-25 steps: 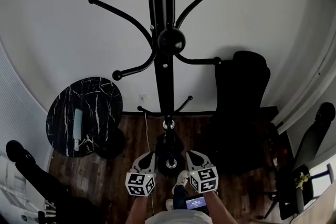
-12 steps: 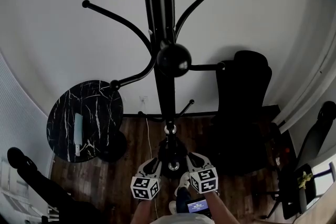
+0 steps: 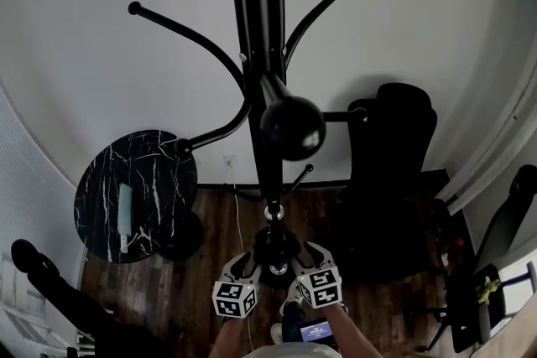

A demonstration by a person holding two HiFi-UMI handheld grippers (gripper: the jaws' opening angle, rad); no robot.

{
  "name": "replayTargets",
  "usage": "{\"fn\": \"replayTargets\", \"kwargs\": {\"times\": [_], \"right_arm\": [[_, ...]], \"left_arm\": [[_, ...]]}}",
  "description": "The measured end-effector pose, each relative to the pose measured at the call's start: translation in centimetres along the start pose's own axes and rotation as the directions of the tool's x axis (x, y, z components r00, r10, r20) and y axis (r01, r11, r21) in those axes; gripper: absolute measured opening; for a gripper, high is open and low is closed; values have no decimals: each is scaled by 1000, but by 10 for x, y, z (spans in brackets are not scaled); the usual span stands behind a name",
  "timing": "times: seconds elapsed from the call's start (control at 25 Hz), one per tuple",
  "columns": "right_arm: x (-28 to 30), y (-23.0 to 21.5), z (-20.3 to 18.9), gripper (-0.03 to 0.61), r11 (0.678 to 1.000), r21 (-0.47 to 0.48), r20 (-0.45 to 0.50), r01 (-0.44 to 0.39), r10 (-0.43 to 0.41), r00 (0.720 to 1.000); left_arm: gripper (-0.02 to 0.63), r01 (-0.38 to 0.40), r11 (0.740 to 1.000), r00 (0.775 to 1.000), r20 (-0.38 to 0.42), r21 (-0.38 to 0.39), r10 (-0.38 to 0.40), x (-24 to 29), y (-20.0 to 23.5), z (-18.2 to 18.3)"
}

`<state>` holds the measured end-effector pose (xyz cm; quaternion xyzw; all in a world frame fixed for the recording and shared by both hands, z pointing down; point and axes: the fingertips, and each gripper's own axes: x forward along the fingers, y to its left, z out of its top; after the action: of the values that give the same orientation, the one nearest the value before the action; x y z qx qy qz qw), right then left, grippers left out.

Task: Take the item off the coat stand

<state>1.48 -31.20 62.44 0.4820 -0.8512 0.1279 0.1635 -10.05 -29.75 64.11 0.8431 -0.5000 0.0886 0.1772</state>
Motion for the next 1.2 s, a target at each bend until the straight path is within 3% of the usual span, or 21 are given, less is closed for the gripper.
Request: {"fn": "replayTargets", "kwargs": {"times": [0.24,0.56,0.64,0.76,1.2], "right_arm": [[9,4,4,173,1000,-26,-3,1,-1,1000],[18,-4,2,166,996,-57,-27,64,-66,997],[18,-5,2,91,995,-65,-19,78,-79,997],[17,-3,6,52,996,-64,-16,68,-69,998],[11,-2,5,37,996,-67,-25,64,-65,998]], "left_arm": [[156,21,1000,1000,-11,0,-21,9,-3,-1],[131,33,999,999,-21,16,-32,22,1,3],[99,26,999,999,-30,25,-26,25,0,3],[39,23,999,999,-45,43,-21,27,-3,2],[29,43,998,996,-75,53,-39,23,-10,-1]]}}
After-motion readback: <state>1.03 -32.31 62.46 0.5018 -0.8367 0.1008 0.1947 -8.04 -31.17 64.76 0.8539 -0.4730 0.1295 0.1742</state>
